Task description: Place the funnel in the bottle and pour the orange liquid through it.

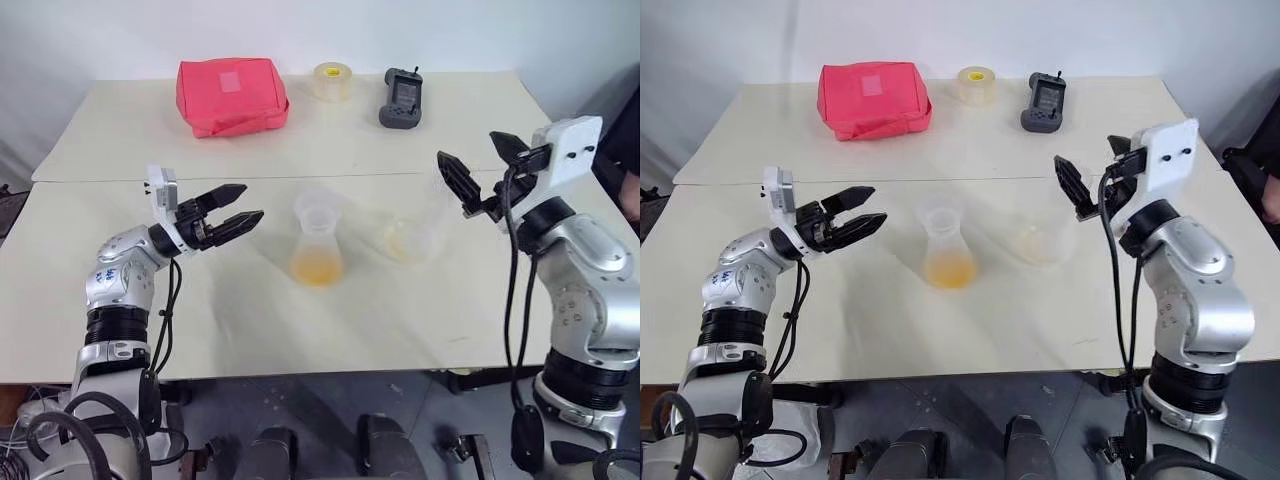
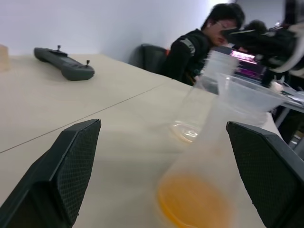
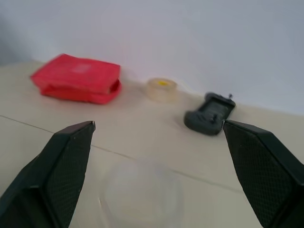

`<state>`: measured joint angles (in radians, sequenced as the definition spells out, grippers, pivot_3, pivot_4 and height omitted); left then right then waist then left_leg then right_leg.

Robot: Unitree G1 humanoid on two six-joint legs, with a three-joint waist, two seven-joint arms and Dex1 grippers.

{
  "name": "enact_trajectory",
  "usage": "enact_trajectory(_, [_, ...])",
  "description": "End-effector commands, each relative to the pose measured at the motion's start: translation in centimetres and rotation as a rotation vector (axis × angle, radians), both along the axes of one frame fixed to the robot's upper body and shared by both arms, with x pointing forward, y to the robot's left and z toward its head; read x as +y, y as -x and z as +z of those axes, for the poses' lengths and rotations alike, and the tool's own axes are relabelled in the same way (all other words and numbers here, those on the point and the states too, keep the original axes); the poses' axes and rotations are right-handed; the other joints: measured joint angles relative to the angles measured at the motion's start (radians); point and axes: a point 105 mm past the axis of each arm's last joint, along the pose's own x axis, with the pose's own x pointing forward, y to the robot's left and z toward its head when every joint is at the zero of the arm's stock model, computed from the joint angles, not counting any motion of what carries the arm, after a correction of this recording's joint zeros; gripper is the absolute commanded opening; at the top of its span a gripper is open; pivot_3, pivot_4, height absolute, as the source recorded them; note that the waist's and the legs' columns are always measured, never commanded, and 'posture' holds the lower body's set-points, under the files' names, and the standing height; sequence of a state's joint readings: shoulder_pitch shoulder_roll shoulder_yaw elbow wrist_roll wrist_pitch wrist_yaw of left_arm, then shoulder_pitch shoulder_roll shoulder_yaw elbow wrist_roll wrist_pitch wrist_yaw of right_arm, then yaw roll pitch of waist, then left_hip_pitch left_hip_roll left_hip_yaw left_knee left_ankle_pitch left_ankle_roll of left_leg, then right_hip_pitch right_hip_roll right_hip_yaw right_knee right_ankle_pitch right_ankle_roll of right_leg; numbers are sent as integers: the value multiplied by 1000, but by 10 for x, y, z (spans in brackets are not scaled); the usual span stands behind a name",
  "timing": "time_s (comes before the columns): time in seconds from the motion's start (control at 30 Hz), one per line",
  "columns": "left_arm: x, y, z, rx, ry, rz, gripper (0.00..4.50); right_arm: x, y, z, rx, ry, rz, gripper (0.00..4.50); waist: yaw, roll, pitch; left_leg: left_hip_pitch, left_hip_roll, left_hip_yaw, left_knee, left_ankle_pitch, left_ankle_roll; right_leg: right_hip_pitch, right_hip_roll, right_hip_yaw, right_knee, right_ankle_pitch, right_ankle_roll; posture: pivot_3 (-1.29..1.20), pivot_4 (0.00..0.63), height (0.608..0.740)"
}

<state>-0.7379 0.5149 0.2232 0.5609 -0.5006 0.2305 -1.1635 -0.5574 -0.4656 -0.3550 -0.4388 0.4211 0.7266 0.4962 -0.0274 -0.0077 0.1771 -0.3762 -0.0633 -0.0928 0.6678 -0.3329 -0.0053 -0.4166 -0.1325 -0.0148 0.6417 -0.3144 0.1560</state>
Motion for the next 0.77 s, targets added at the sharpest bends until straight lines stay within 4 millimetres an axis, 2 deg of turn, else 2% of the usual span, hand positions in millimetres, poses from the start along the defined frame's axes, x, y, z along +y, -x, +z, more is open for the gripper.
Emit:
enact_trajectory(0.03, [9,-2,3,13,-67,61,4500,20,43,12,-43,116,263,4476,0,0,0,0,0,0,0,0,0,0,0,0,0,0,0,0,150,740])
enact_trajectory(0.1, [9,2,0,14,-97,53,4500,22,61,-1,12,183,378,4476,2,0,0,0,1,-1,-1,0,0,2,1,-1,-3,0,0,0,150,740])
enact_trajectory(0.2, [17,19,-11,-22,-187,-10,4500,15,94,-48,213,318,538,4476,6,0,0,0,2,-2,-3,-1,1,4,1,-3,-7,0,0,0,150,740])
enact_trajectory(0.23, [18,21,-13,-32,-206,-15,4500,11,98,-55,245,333,554,4476,7,0,0,0,2,-2,-3,-1,2,4,1,-4,-7,0,0,0,150,740])
enact_trajectory(0.33, [27,31,-22,-31,-269,-44,4500,-17,108,-97,389,423,564,4476,19,-1,0,0,0,1,-1,-2,3,6,-1,-3,-12,1,1,0,150,740])
enact_trajectory(0.4, [31,37,-26,-42,-299,-71,4500,-30,111,-111,433,444,561,4476,24,-2,0,1,-2,4,0,-1,3,9,1,-3,-15,1,2,0,150,740])
enact_trajectory(0.5, [35,50,-33,-59,-361,-133,4500,-42,109,-120,455,443,544,4476,25,-2,0,4,-1,9,0,0,4,10,0,1,-15,1,2,0,150,740])
enact_trajectory(0.77, [37,65,-8,-197,-259,-132,4500,-44,90,-112,367,340,474,4476,28,-2,0,6,4,9,0,0,4,9,-1,2,-16,2,1,0,150,740])
